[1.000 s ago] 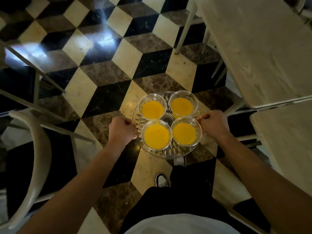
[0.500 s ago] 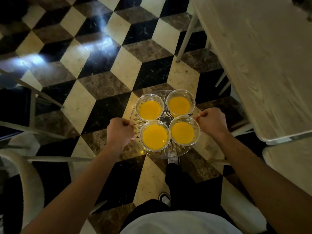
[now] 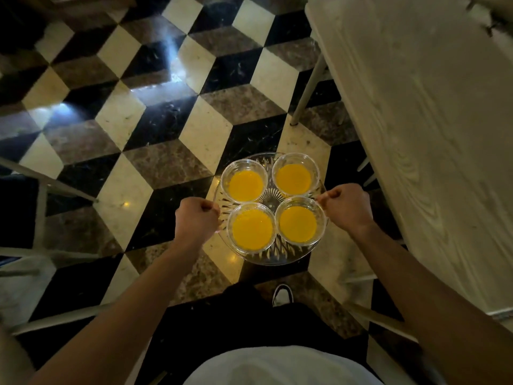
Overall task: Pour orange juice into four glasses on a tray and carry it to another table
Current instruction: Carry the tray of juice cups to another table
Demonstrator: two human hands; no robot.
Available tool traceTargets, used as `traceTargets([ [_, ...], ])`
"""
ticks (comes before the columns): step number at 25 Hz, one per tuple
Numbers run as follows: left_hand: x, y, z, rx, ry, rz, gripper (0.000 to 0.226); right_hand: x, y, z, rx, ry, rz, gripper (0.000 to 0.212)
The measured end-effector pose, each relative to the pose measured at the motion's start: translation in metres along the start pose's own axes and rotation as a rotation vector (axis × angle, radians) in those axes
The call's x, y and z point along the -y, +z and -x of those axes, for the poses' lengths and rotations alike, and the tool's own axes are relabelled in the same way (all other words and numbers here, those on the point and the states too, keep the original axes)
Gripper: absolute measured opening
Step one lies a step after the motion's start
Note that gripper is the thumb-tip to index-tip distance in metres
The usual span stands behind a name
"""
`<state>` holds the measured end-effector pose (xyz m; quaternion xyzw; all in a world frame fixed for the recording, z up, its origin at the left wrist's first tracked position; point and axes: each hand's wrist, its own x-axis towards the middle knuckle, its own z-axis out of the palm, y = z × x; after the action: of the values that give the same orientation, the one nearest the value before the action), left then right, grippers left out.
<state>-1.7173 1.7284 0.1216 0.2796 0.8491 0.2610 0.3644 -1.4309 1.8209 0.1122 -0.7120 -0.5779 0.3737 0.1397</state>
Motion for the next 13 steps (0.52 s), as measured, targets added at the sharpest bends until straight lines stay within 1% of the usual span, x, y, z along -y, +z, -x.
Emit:
traceTargets([
  [3, -0.029, 0.005, -0.037, 0.039, 0.007, 0.004, 0.013, 0.012, -0.005, -0.034, -0.017, 0.017, 0.016, 0.018],
  [5, -0.047, 0.007, -0.059, 0.071, 0.021, 0.01, 0.018, 0.023, -0.007, -0.05, -0.023, 0.04, 0.0, 0.017],
  [10, -0.106, 0.015, -0.121, 0.14, 0.148, -0.068, 0.026, 0.046, -0.016, -0.095, -0.115, 0.125, -0.077, 0.016],
  [13, -0.142, 0.022, -0.159, 0.174, 0.205, -0.114, 0.024, 0.062, -0.023, -0.118, -0.165, 0.195, -0.091, 0.015],
])
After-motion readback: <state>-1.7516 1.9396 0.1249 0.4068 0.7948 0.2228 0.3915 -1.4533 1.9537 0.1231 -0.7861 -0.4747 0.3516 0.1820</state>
